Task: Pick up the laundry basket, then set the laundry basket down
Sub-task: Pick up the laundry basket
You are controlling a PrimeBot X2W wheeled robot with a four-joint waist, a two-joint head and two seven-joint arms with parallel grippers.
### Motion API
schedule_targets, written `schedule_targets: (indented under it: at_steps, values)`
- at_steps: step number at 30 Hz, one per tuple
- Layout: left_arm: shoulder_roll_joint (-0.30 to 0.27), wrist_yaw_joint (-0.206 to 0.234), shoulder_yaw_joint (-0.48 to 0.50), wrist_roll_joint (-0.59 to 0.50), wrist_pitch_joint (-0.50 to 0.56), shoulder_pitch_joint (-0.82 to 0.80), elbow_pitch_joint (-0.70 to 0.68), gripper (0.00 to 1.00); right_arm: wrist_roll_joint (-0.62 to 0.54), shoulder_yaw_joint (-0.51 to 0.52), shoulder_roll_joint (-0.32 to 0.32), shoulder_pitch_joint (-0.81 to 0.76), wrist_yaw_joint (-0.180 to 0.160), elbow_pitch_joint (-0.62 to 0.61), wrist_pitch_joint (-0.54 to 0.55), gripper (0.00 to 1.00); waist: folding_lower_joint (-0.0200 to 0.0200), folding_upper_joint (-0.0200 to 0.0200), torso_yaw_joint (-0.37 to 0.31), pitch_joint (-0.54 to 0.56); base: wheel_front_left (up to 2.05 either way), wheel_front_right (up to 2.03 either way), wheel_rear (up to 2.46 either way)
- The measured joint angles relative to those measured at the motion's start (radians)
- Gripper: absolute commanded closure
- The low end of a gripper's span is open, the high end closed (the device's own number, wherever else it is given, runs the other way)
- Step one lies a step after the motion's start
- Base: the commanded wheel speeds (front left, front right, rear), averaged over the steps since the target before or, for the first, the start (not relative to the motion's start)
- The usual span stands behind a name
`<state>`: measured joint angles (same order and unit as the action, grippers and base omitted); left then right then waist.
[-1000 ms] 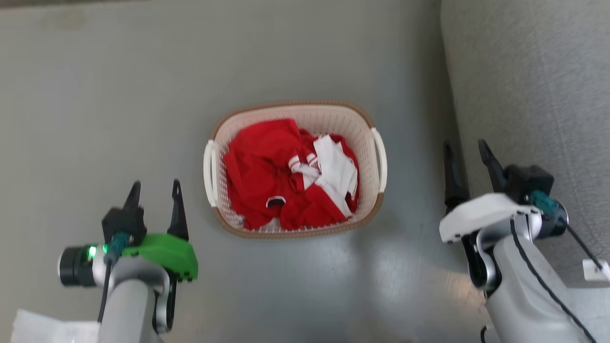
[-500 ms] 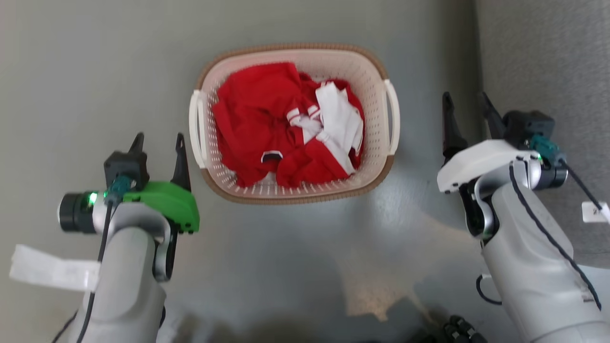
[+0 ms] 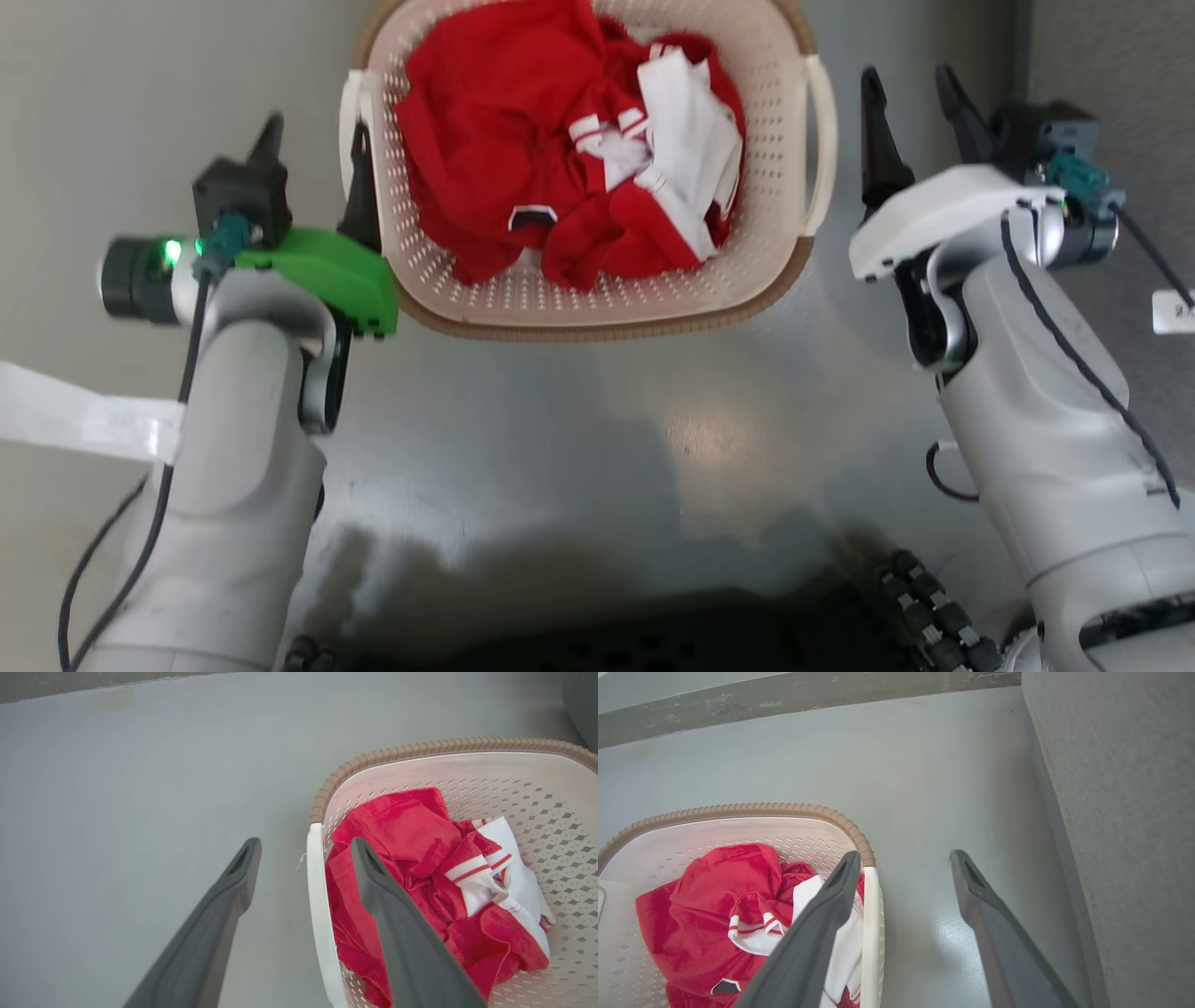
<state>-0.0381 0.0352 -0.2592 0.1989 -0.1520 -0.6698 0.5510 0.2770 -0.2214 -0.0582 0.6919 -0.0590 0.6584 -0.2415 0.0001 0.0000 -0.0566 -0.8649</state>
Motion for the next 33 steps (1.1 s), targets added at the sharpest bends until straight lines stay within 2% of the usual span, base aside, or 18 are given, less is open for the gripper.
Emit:
schedule_targets:
  at_steps: [11, 17, 33]
  values:
    - [0.009, -0.013, -0.035, -0.001, -0.05, -0.069, 0.091, 0.0, 0.024, -0.042, -0.003, 0.068, 0.022, 0.061, -0.009, 0.0, 0.0, 0.0, 0.018, -0.116, 0.0, 0.0, 0.0]
    - [0.01, -0.017, -0.049, -0.001, -0.058, -0.08, 0.154, 0.0, 0.034, -0.083, -0.003, 0.082, 0.04, 0.1, -0.01, 0.0, -0.0001, 0.0, 0.023, -0.131, 0.0, 0.0, 0.0]
    - [0.013, -0.019, -0.084, 0.017, -0.07, -0.168, 0.251, 0.0, 0.094, -0.142, -0.004, 0.128, 0.04, 0.146, -0.01, 0.0, -0.0001, 0.0, 0.02, -0.156, 0.0, 0.0, 0.0]
